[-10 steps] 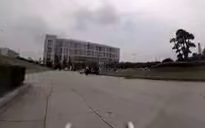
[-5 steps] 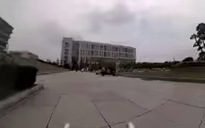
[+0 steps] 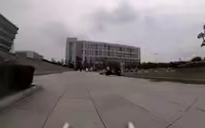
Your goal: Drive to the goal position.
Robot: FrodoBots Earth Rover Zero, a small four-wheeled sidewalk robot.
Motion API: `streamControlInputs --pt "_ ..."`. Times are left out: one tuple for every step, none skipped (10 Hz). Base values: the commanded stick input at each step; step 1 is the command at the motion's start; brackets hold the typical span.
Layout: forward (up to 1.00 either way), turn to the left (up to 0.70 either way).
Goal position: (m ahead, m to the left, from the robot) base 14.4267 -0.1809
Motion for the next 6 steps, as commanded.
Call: streamControlInputs --pt "0.85 0.32" --pt "0.85 0.26" --pt "0.85 0.06" --pt "0.85 0.00" --pt "0.85 0.00" --pt "0.85 0.08"
